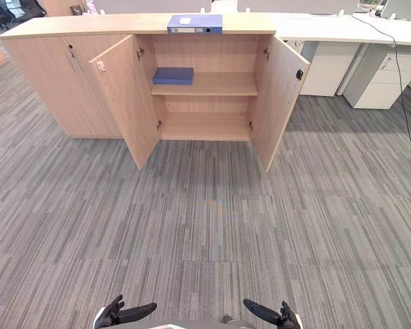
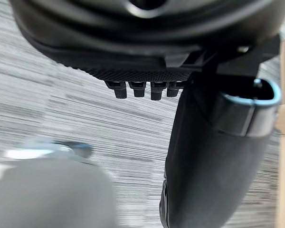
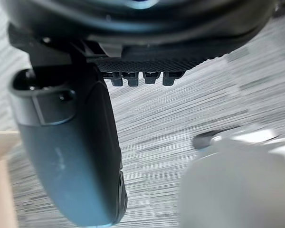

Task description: Walk over to the cabinet, pick up the folder, carry it to the office cabinet, place the folder inside the office cabinet, then close the office cabinet door

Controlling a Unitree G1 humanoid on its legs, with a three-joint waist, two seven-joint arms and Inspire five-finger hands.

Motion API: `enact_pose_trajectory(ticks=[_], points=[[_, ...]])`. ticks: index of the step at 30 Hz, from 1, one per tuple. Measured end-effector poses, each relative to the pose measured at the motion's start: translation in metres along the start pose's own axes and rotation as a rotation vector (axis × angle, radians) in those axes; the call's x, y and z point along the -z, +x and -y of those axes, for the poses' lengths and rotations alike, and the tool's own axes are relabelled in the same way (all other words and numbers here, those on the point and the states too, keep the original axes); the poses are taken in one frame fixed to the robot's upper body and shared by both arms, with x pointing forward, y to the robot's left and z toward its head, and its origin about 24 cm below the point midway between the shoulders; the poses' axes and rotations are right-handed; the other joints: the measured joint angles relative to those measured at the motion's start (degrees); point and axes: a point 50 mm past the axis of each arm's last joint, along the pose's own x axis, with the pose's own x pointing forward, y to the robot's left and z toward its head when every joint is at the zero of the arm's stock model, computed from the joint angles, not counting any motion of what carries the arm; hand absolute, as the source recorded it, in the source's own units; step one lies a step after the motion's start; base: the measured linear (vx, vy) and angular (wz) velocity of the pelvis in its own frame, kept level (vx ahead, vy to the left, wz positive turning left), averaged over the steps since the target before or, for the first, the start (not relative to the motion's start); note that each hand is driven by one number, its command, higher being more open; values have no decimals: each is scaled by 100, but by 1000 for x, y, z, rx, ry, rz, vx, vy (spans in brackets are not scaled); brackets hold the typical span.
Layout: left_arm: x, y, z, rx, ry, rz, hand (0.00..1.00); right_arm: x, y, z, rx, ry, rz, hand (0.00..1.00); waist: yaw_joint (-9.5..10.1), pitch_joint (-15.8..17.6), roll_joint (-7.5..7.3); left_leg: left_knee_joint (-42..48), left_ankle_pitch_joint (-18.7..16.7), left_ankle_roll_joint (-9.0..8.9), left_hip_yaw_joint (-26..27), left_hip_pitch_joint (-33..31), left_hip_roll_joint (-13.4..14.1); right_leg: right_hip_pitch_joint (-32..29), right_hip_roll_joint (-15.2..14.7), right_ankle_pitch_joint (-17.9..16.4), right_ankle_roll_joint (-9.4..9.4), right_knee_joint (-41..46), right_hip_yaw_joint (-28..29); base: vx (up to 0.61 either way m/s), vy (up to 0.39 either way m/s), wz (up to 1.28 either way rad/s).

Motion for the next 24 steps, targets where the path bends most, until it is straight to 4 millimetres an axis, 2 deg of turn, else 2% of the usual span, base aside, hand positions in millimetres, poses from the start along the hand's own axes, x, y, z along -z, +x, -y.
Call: enact_pose_trajectory(ticks=[2, 5, 10, 12, 16, 18, 20, 22, 23, 24], points=[[-22, 1, 0, 3, -14, 101, 100, -21, 1, -4, -17, -5, 93, 100, -12, 77, -71, -82, 6, 2, 14, 82, -19, 79, -18, 10, 17, -93, -11, 96, 27, 0], [-41, 1, 1, 8, -23, 191, 100, -44, 2, -7, -32, -38, 191, 100, -30, 104, -97, -175, 6, 1, 47, 153, -47, 127, -51, 25, 43, -169, -23, 74, 36, -2], [-46, 1, 1, 10, -24, 217, 100, -58, 5, -15, -62, -89, 232, 100, -29, 222, -99, -178, -36, -46, 177, 170, -69, 129, -86, 28, 55, -173, -18, 29, 28, -4], [-44, 0, 1, 10, -25, 213, 100, -61, 5, -18, -69, -116, 242, 100, -26, 275, -89, -94, -117, -11, 205, 112, -71, 104, -91, 22, 64, -173, -7, 0, 16, -6], [-46, -5, 3, 14, -38, 241, 100, -70, 4, -24, -84, -141, 279, 100, -12, 395, -52, 598, -568, 96, 339, -358, -56, -100, -110, -50, 167, -117, 63, -22, 20, -14], [-54, -9, 9, 28, -63, 286, 100, -75, 4, -23, -73, -141, 298, 100, -8, 432, 2, 1069, -907, 190, 393, -672, -69, -504, -180, -458, 319, 523, 66, 26, 58, -2], [-58, -10, 11, 35, -70, 302, 100, -75, 4, -22, -66, -142, 297, 100, -10, 464, -7, 1278, -1126, 273, 427, -701, -117, -787, -286, -790, 460, 1298, 47, 81, 91, -6], [-60, -10, 9, 32, -80, 312, 100, -79, 4, -25, -77, -149, 312, 100, -22, 576, 29, 1269, -1272, 443, 428, -425, -177, -1685, -486, -979, 529, 3349, -285, 172, 125, -11], [-62, -10, 9, 30, -72, 316, 100, -78, 3, -26, -81, -152, 311, 100, -48, 616, 49, 1260, -1314, 483, 401, -333, -191, -1843, -507, -1058, 478, 3664, -372, 261, 89, 9], [-63, -10, 8, 28, -53, 320, 100, -76, 2, -27, -87, -159, 308, 100, -51, 644, 65, 1217, -1413, 523, 361, -165, -196, -2084, -551, -1222, 346, 3787, -526, 252, 51, 17]])
